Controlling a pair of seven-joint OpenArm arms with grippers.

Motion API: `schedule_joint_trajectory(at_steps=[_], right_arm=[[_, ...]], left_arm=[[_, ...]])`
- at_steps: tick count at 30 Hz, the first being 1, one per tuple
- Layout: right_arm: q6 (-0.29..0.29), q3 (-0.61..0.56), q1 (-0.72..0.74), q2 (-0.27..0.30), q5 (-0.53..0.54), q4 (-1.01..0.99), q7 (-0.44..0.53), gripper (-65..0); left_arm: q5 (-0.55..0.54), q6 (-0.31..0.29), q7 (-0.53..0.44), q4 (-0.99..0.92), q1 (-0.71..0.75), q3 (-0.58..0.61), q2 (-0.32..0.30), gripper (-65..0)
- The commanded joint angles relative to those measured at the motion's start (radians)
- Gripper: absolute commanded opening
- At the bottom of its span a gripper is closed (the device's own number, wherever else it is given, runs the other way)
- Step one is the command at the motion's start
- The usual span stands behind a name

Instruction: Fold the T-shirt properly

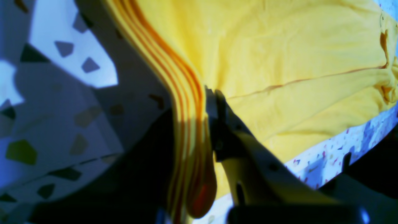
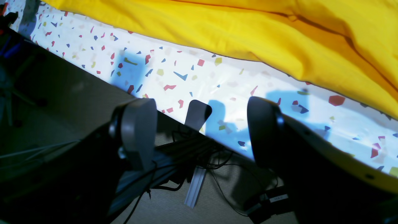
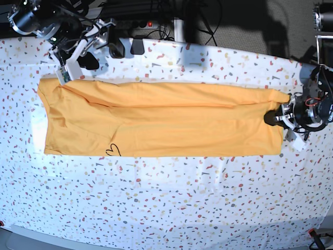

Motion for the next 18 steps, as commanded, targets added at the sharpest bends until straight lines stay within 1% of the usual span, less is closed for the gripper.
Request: schedule_joint_trajectory(at_steps=[1,6,9,11,13,15,18], right_arm=[[0.009,0.004,0.002,0.005,0.023,0.020,0.020,-22.2],[0.009,0.004,0.002,0.005,0.027,0.020,0.025,-22.2],[0.009,0.004,0.002,0.005,0.026,0.020,0.027,-22.2],[0.009,0.004,0.002,0.005,0.026,0.020,0.034,-22.2],[0.009,0.004,0.002,0.005,0.026,0.020,0.038,-22.2],[0.009,0.004,0.002,0.005,0.027,0.020,0.039,-22.2],[0.009,0.004,0.002,0.005,0.026,0.020,0.039,-22.2]], left_arm=[[-0.008,-0.002,0.010,0.026,-0.032,-0.002,-0.016,-65.0],[-0.008,-0.002,0.053,0.128,-0.046,-0.002,-0.012,-65.0],[-0.008,-0.001,0.079,0.215,-0.046,-0.001,0.006,-65.0],[-0.008,0.007,0.104,0.278,-0.046,-0.001,0.029,-65.0],[-0.008,0.038,0.127,0.336,-0.043,-0.001,0.064,-65.0],[-0.007,0.044,0.148,0.383,-0.038,-0.002,0.109,-65.0],[-0.003,0.044,0.153,0.415,-0.032,-0.001,0.193,-65.0]])
